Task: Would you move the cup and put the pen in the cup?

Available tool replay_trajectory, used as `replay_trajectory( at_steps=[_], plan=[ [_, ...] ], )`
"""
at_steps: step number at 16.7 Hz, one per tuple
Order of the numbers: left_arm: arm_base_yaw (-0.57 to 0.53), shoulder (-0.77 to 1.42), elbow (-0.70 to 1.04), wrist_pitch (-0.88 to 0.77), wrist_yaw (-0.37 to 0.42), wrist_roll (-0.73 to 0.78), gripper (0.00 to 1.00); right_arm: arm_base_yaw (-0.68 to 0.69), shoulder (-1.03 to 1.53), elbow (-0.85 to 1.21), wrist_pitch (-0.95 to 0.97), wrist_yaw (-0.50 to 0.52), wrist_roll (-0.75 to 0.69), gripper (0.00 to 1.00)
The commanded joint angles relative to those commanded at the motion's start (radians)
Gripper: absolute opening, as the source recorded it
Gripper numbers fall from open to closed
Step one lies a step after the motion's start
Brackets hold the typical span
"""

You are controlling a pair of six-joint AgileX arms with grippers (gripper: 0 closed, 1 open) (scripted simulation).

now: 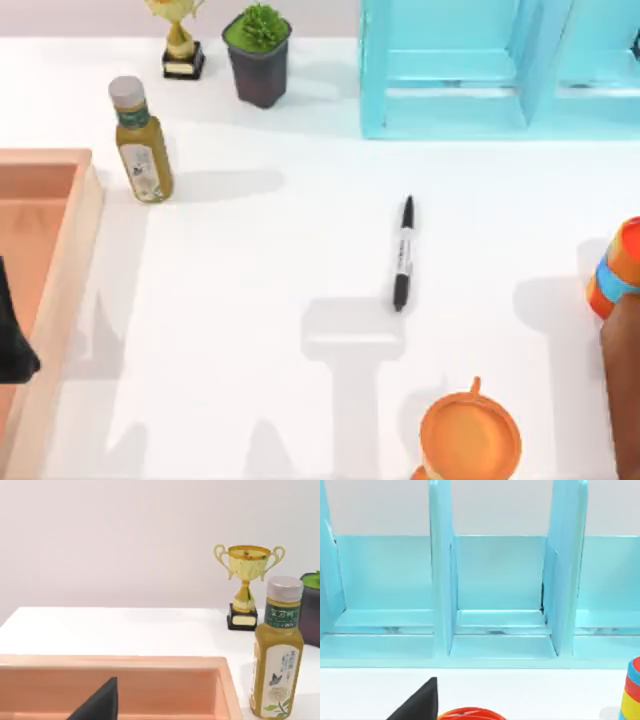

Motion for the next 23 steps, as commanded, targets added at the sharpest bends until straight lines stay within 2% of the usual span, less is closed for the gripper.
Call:
replay_trajectory(
  at_steps=[4, 8, 18, 23],
  plan=[
    [0.006, 0.032, 0.032, -0.03, -0.001, 0.005, 1.0, 0.0, 0.0, 0.0, 0.0, 0.0, 0.0, 1.0],
    [0.034, 0.223, 0.219, -0.192, -0.003, 0.035, 1.0, 0.0, 0.0, 0.0, 0.0, 0.0, 0.0, 1.0],
    [0.136, 1.202, 0.981, -0.873, -0.001, 0.15, 1.0, 0.0, 0.0, 0.0, 0.0, 0.0, 0.0, 1.0],
    [0.178, 1.575, 1.3, -1.15, -0.001, 0.2, 1.0, 0.0, 0.0, 0.0, 0.0, 0.0, 0.0, 1.0]
  ],
)
